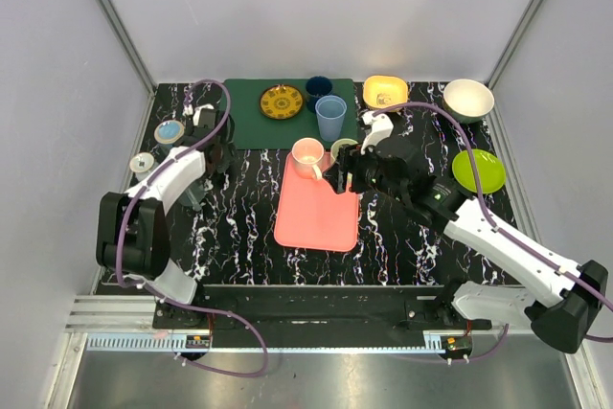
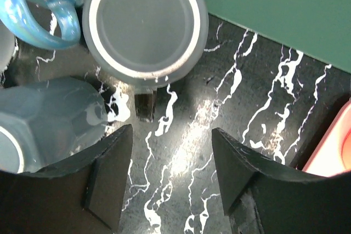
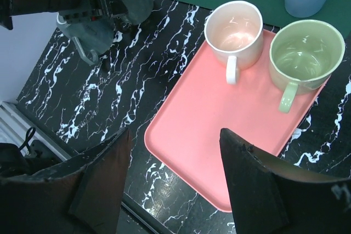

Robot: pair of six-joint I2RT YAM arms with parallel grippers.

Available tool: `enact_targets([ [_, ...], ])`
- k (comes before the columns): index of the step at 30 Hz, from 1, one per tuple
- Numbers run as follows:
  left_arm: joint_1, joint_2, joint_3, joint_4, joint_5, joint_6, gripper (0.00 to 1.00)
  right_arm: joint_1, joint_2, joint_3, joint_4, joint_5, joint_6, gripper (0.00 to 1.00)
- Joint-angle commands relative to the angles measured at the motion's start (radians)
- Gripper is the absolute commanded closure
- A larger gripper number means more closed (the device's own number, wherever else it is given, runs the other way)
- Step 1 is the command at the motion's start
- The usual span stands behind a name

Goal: Turn the mug right side up

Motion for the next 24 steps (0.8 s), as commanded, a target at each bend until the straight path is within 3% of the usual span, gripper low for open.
enact_targets([
  [1,0.032,0.039,0.063,0.046,0.001,0.047,0.38,0.006,-0.016,-0.019,0.044,-0.009,-0.005,0.29],
  [10,0.098,0.106,0.083,0.104,0.097,0.122,0.41,0.007,-0.042,-0.033,0.042,0.019,-0.026,0.28],
  [15,0.104,0.131,0.089,0.116,0.127,0.131,0.54,0.006,-0.026,-0.03,0.052,0.017,-0.028,0.28],
  [17,0.105,0.143,0.092,0.118,0.131,0.131,0.63,0.006,-0.016,-0.03,0.053,0.017,-0.028,0.28],
  [18,0.105,0.146,0.095,0.119,0.137,0.131,0.72,0.006,-0.016,-0.032,0.053,0.017,-0.029,0.28],
  [21,0.105,0.154,0.095,0.119,0.137,0.128,0.83,0.006,-0.012,-0.035,0.055,0.022,-0.029,0.28],
  [24,0.105,0.157,0.095,0.118,0.137,0.13,0.84,0.006,-0.012,-0.036,0.053,0.023,-0.031,0.28],
])
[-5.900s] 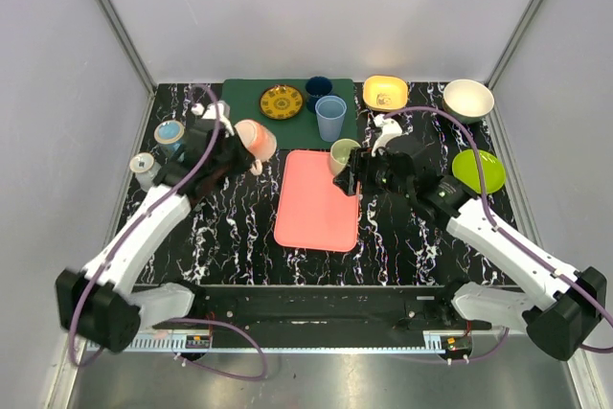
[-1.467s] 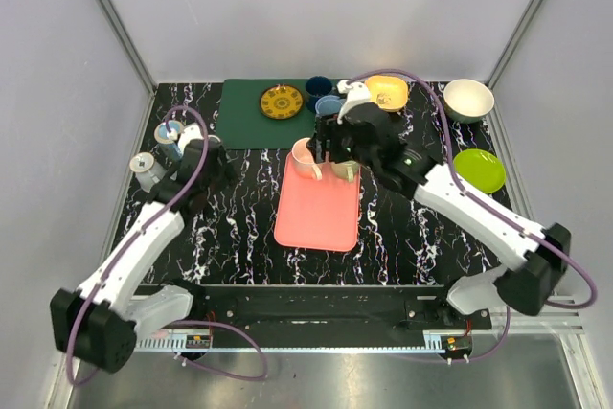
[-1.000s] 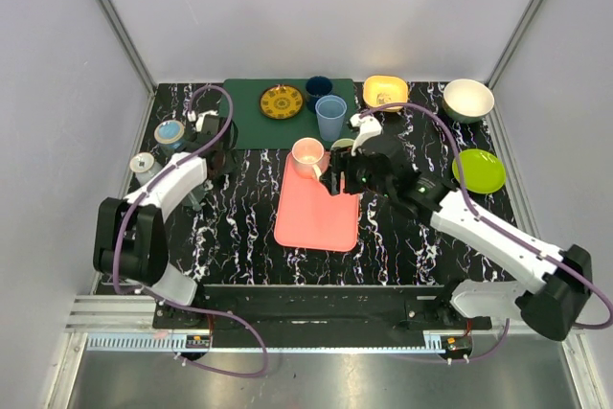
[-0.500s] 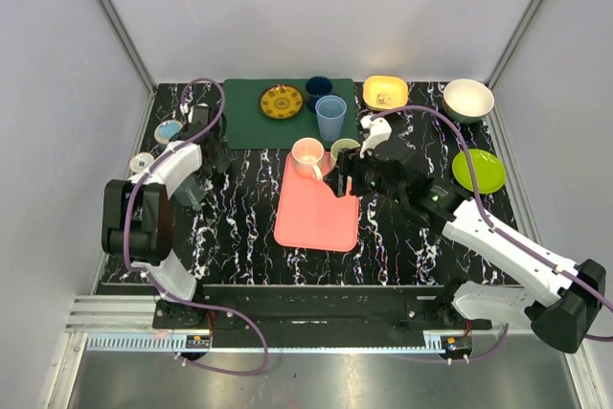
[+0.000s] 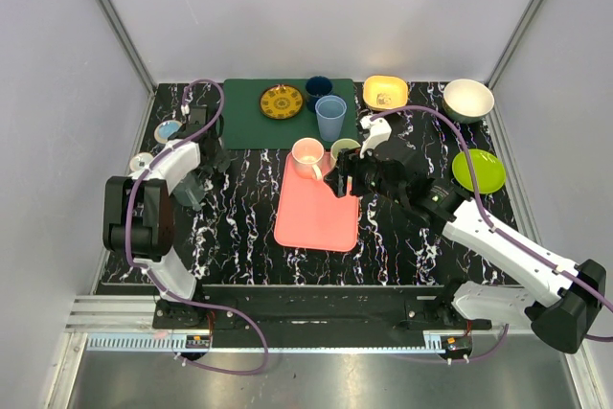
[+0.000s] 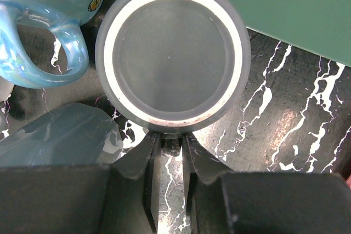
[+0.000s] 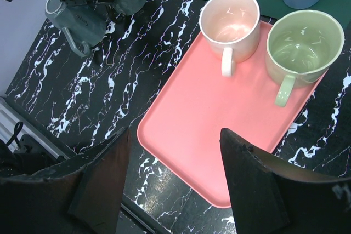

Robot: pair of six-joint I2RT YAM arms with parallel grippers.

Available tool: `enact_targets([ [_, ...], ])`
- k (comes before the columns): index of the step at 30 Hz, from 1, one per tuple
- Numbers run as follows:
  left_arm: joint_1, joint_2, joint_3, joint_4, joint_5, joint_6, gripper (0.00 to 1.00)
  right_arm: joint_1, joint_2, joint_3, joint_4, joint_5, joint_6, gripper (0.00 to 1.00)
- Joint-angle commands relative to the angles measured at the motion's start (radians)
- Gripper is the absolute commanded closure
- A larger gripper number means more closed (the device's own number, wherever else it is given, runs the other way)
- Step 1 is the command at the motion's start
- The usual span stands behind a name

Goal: Turn the mug right side up

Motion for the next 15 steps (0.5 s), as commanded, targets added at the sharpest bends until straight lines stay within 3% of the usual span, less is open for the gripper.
enact_targets([
  [1,0.0,0.03,0.042,0.078,0.041,0.009,0.85,0.007,-0.001,0.0,0.044,0.026,-0.015,0.28],
  [3,0.0,0.033,0.044,0.078,0.044,0.009,0.89,0.006,-0.001,-0.002,0.045,0.028,-0.017,0.28],
  [4,0.0,0.035,0.044,0.078,0.045,0.007,0.99,0.006,0.002,-0.002,0.045,0.028,-0.017,0.28],
  [5,0.0,0.035,0.044,0.073,0.045,0.007,1.0,0.006,0.0,-0.003,0.044,0.028,-0.015,0.28],
  [9,0.0,-0.008,0.022,0.078,0.081,-0.033,1.0,0.006,-0.001,-0.004,0.047,0.023,-0.007,0.28],
  [15,-0.024,-0.247,-0.019,0.095,0.174,-0.108,1.0,0.006,0.0,0.01,0.062,-0.017,0.022,0.28],
])
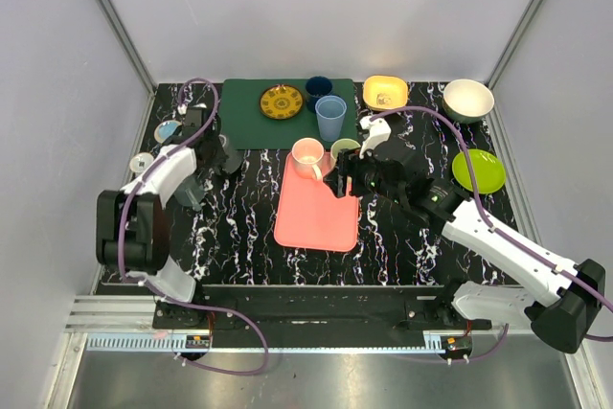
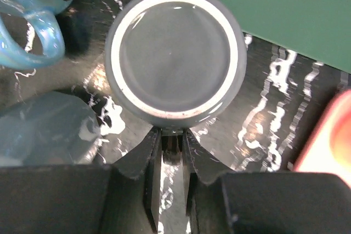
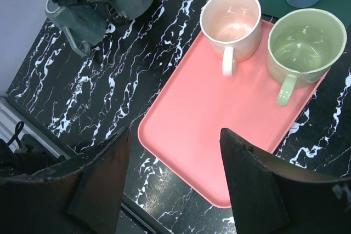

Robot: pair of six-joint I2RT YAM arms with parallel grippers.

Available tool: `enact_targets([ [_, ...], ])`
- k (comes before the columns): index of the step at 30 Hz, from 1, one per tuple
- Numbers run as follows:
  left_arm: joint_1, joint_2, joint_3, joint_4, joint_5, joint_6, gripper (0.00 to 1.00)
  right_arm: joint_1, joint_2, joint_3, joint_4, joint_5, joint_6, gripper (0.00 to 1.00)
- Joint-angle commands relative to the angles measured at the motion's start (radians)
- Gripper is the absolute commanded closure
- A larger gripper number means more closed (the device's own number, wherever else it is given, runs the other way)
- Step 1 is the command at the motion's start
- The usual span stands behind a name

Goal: Turn the mug right side up

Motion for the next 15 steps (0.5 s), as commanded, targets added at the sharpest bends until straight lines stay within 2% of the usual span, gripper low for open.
enact_targets([
  [1,-0.033,-0.248,0.0,0.089,0.131,-0.075,1.0,0.006,0.002,0.016,0.064,-0.023,0.028,0.28],
  [9,-0.079,-0.536,-0.153,0.235,0.332,-0.219,1.0,0.006,0.011,-0.038,0.177,-0.17,0.169,0.28],
  [15,-0.094,-0.63,-0.213,0.24,0.367,-0.235,1.0,0.006,0.02,-0.073,0.25,-0.23,0.261,0.3],
])
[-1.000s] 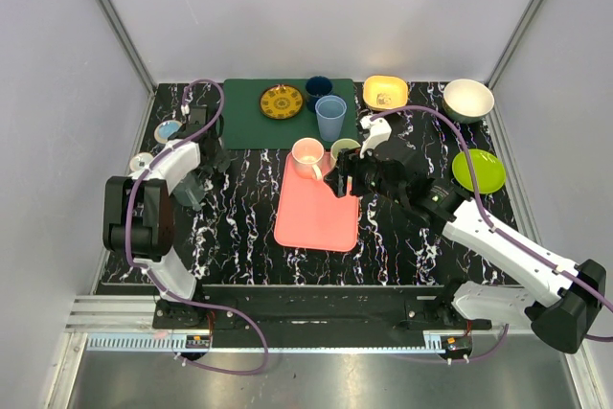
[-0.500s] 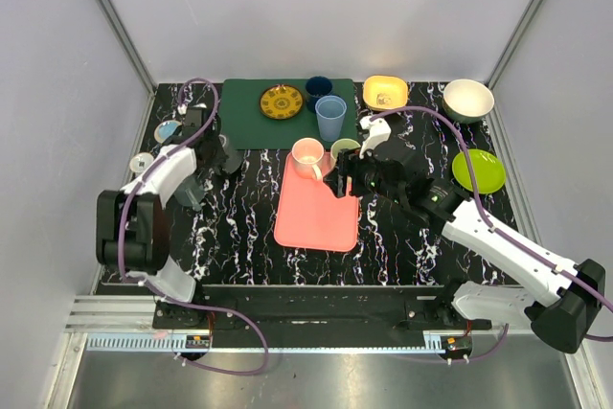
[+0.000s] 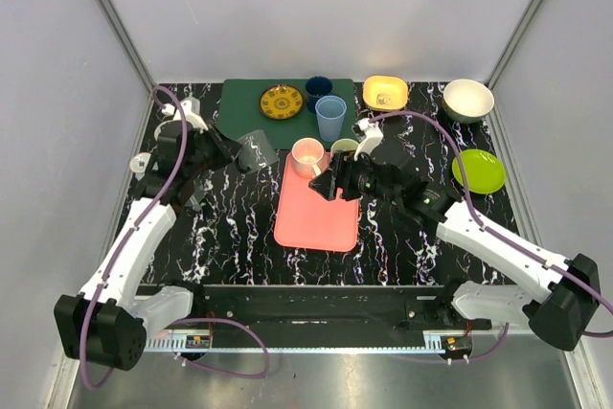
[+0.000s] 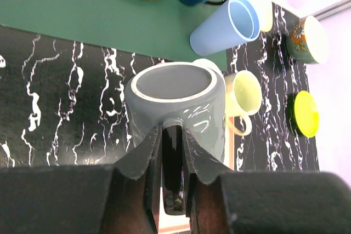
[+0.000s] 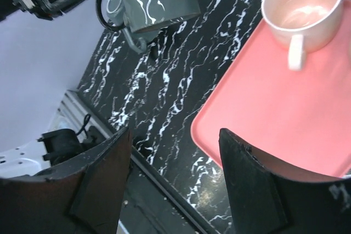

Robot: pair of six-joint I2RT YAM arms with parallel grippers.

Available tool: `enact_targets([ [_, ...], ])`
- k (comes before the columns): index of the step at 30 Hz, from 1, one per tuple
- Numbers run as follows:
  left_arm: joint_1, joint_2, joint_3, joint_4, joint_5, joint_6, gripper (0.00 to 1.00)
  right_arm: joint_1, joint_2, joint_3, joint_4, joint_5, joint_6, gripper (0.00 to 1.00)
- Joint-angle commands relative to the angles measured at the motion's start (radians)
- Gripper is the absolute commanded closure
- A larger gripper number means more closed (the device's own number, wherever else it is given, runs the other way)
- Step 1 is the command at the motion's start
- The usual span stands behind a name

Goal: Turn the mug right side up

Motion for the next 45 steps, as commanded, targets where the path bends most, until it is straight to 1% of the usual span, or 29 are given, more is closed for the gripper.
enact_targets([
  [1,0.0,-0.063,-0.036,0.112,0.069,-0.049,1.0,0.006,0.009,-0.016,0.11,-0.077,0.095,0.3],
  [4,0.0,-0.091,-0.069,0.129,0.078,-0.068,1.0,0.006,0.033,-0.022,0.164,-0.169,0.135,0.3],
  [5,0.0,-0.096,-0.086,0.135,0.072,-0.084,1.0,0.004,0.043,-0.023,0.208,-0.192,0.161,0.3],
  [7,-0.007,-0.119,-0.1,0.136,0.041,-0.082,1.0,0.006,0.067,-0.023,0.242,-0.242,0.184,0.31],
  [8,-0.012,-0.128,-0.111,0.134,-0.006,-0.061,1.0,0.006,0.07,-0.022,0.261,-0.246,0.195,0.31],
  [10,-0.027,-0.148,-0.117,0.114,-0.077,-0.02,1.0,0.008,0.07,-0.022,0.252,-0.23,0.191,0.32],
  [11,-0.032,-0.145,-0.123,0.103,-0.135,0.017,1.0,0.008,0.067,-0.019,0.244,-0.22,0.175,0.32],
  [12,-0.033,-0.143,-0.129,0.094,-0.141,0.03,1.0,0.008,0.066,-0.016,0.233,-0.209,0.166,0.32],
  [14,-0.036,-0.131,-0.157,0.102,-0.218,0.048,1.0,0.008,0.063,-0.011,0.213,-0.187,0.142,0.32],
  [22,-0.053,-0.045,-0.232,0.197,-0.362,0.059,1.0,0.008,0.047,-0.033,0.187,-0.154,0.117,0.32],
  [28,-0.072,0.057,-0.189,0.229,-0.471,0.085,1.0,0.006,0.018,-0.06,0.187,-0.131,0.094,0.32],
  [29,-0.078,0.074,-0.173,0.235,-0.495,0.102,1.0,0.006,0.017,-0.068,0.158,-0.128,0.088,0.32],
  [32,-0.107,0.099,-0.149,0.238,-0.57,0.14,1.0,0.006,0.006,-0.08,0.155,-0.117,0.077,0.32],
  [37,-0.158,0.14,-0.158,0.266,-0.68,0.18,1.0,0.006,-0.002,-0.097,0.149,-0.098,0.06,0.32],
  [41,-0.227,0.173,-0.183,0.258,-0.778,0.174,1.0,0.007,-0.006,-0.099,0.144,-0.092,0.045,0.32],
  [45,-0.299,0.197,-0.201,0.22,-0.838,0.143,1.0,0.007,-0.011,-0.1,0.135,-0.083,0.031,0.32],
])
